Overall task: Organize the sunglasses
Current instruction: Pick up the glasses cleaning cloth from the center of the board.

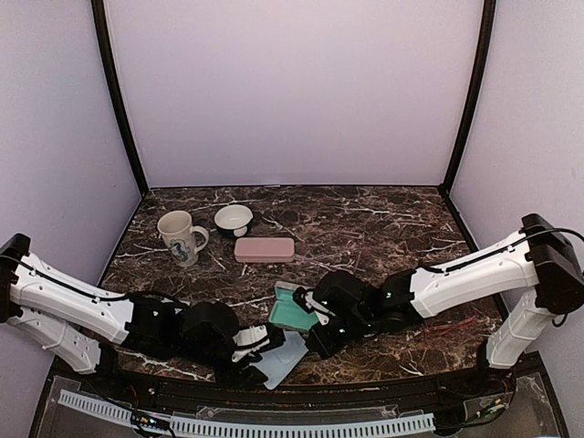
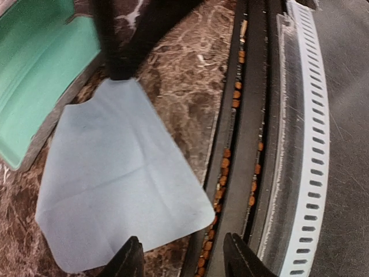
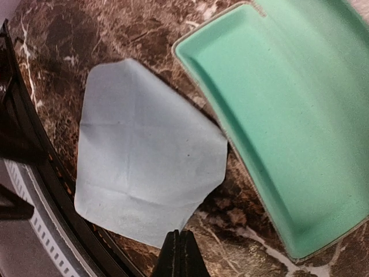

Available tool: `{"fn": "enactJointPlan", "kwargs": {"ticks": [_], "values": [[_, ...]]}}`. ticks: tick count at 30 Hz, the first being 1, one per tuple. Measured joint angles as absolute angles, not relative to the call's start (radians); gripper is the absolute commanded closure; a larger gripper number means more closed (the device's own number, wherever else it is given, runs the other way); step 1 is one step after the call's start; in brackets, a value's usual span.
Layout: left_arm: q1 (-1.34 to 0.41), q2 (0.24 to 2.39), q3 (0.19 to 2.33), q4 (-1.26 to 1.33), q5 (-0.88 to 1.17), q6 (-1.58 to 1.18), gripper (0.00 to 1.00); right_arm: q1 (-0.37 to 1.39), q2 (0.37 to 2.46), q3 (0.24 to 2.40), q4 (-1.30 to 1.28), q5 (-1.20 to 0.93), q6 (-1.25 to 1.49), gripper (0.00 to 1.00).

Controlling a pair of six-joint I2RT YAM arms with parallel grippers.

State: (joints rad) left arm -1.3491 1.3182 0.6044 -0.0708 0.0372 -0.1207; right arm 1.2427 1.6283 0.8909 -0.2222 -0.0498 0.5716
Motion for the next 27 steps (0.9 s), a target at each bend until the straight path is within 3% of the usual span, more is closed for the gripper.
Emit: {"fn": "enactJointPlan", "kwargs": {"ticks": [9, 17, 27], "values": [[-1.41, 1.478, 0.636, -0.04, 0.056, -0.006, 0.55, 1.188, 1.616, 0.857, -0.156, -0.129, 0.616, 1.0], [-1.425, 1.56, 0.691, -0.052, 0.003, 0.033, 0.52, 1.184, 1.61, 0.818, -0.116, -0.167, 0.649, 1.0], [-1.469, 1.58, 0.704, -0.042, -0.054, 0.059, 0.69, 1.162, 1.567, 0.805, -0.076, -0.199, 0.683, 1.0]]}}
